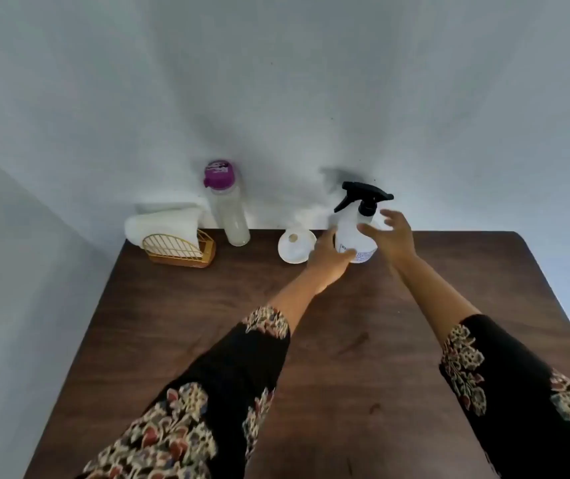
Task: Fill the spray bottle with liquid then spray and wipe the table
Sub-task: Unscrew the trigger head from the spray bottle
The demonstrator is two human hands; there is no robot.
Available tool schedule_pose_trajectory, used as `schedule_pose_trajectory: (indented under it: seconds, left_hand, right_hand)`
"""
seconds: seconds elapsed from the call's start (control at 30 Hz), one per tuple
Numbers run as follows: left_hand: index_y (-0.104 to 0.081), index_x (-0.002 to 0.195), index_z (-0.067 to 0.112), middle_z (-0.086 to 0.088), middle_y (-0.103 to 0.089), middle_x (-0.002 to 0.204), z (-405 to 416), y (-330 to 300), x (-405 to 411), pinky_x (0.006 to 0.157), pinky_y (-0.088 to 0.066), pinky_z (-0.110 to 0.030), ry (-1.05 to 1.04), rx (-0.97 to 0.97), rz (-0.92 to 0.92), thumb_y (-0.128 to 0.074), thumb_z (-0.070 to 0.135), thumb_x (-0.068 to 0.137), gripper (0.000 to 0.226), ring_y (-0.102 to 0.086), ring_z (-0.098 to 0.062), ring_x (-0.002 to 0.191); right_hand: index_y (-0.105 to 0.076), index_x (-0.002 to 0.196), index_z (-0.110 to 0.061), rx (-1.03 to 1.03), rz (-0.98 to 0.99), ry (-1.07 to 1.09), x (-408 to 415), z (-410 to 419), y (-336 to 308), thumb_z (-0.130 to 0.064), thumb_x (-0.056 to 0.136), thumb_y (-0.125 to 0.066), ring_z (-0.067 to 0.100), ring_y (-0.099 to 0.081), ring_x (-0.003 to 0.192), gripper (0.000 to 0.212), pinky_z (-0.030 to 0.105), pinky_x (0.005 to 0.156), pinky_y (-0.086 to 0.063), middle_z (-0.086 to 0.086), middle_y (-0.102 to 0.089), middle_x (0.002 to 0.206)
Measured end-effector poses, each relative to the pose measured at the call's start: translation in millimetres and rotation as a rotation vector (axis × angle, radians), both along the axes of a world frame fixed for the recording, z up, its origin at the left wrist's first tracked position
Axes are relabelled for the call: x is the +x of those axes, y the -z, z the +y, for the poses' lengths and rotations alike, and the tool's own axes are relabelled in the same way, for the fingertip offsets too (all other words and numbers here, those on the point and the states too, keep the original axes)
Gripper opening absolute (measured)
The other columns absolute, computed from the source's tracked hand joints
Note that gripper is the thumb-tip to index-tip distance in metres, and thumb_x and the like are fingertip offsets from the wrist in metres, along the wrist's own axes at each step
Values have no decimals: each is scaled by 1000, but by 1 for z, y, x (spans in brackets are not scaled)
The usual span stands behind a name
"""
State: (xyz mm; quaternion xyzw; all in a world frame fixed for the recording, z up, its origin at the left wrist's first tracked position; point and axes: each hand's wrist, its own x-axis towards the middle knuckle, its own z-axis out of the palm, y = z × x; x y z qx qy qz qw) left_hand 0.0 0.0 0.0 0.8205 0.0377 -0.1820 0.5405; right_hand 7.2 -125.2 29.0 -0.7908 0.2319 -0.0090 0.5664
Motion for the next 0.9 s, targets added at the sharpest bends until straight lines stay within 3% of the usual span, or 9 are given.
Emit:
schedule_pose_trajectory:
  seconds: [0.07, 0.17, 0.27, 0.4, 0.5, 0.63, 0.73, 0.9]
  left_hand:
    - [-25, 147, 21, -7, -30, 151, -13, 2, 22, 108, -35, -41, 34, 79, -71, -58, 27, 89, 67, -35, -28, 135]
    - [-29, 145, 23, -6, -29, 152, -31, 16, 48, 104, -40, -46, 47, 154, -83, -58, 37, 88, 65, -37, -32, 134]
    - [-29, 144, 22, -6, -28, 152, -43, 37, 51, 100, -42, -49, 88, 234, -107, -56, 40, 88, 65, -39, -35, 131]
    - [-32, 142, 17, -10, -36, 147, -37, 50, 37, 98, -44, -49, 99, 274, -234, -57, 34, 89, 61, -44, -34, 128]
    - [-33, 141, 21, -9, -40, 145, -22, 52, 4, 101, -42, -46, 127, 214, -323, -56, 41, 86, 63, -42, -29, 130]
    - [-29, 144, 26, -2, -31, 150, 7, 46, -69, 107, -33, -35, 120, 153, -342, -54, 48, 86, 67, -32, -23, 135]
    - [-26, 143, 31, 4, -28, 149, 38, 39, -135, 103, -31, -28, 108, 140, -339, -39, 76, 77, 81, -32, -16, 134]
    - [-12, 131, 63, 9, -31, 143, 93, 25, -220, 98, -37, -27, 59, 186, -343, -36, 79, 75, 63, -38, -10, 124]
  right_hand:
    - [-48, 129, -15, 40, -31, -25, 14, 3, 1, -22, 79, -74, 18, -46, 124, 57, 29, 97, -38, 3, -49, 134]
    - [-58, 115, -10, 62, -69, -5, 28, 11, 3, -19, 80, -71, 17, -54, 113, 39, 29, 92, -42, -1, -61, 114]
    - [-61, 105, -10, -8, -89, 45, 32, 12, 12, -23, 82, -69, 18, -59, 104, 27, 34, 92, -46, 1, -66, 105]
    - [-65, 101, -9, -159, -104, 28, 19, 13, 15, -28, 82, -68, 14, -62, 95, 27, 25, 77, -42, 1, -69, 99]
    - [-65, 101, -10, -191, -126, -19, -16, 18, 10, -26, 83, -67, 13, -61, 88, 24, 23, 73, -41, 1, -69, 96]
    - [-65, 99, -16, -62, -170, -65, -79, 34, 5, -21, 82, -70, 12, -65, 91, 19, 26, 80, -51, -5, -69, 92]
    - [-62, 91, -27, 12, -188, -146, -127, 55, -1, -17, 81, -72, 8, -64, 88, 17, 18, 76, -48, -16, -65, 85]
    - [-59, 82, -36, 76, -158, -297, -196, 94, -10, -17, 80, -73, 5, -65, 87, 24, 21, 73, -52, -16, -67, 86]
